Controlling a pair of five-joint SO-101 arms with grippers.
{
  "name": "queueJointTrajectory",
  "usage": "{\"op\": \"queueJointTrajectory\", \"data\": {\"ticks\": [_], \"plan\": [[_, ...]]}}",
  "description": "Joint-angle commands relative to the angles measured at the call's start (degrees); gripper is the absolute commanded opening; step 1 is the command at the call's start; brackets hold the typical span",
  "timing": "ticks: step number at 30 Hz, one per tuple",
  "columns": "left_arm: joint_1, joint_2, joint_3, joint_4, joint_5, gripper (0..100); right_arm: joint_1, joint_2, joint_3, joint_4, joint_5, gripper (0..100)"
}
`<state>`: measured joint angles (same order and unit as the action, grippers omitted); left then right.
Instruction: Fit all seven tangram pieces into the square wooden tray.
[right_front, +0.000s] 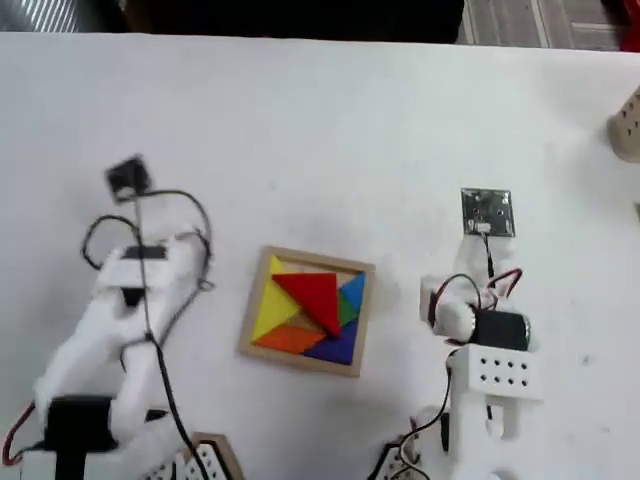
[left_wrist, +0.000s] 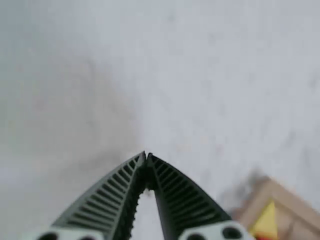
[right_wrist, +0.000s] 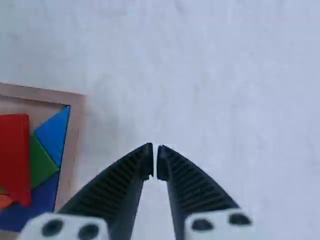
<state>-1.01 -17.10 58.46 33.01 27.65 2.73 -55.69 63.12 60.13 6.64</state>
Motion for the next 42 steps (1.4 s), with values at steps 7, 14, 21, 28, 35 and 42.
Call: {"op": "queueJointTrajectory", "data": {"ticks": [7, 14, 21, 28, 35, 42], "plan": [[18.9, -10.8, 7.6, 0.5, -0.4, 2, 3.4, 3.5, -0.6, -4.9, -0.6, 1.9], [22.9, -4.6, 7.4, -8.0, -0.1, 2, 5.9, 20.8, -9.1, -6.5, -0.6, 1.9], [23.8, 3.0, 1.2, -10.0, 0.0, 2, 8.6, 31.8, -15.2, -6.5, -0.4, 1.9], [23.8, 11.0, -6.1, -10.0, 0.0, 2, 8.6, 36.7, -17.3, -6.9, -0.2, 1.9], [27.1, 15.4, -11.7, -9.9, 0.0, 2, 8.6, 37.7, -17.2, -8.9, -0.2, 1.9], [32.7, 15.6, -14.8, -9.9, 0.1, 2, 8.5, 37.8, -17.1, -8.9, -0.2, 1.9]]}}
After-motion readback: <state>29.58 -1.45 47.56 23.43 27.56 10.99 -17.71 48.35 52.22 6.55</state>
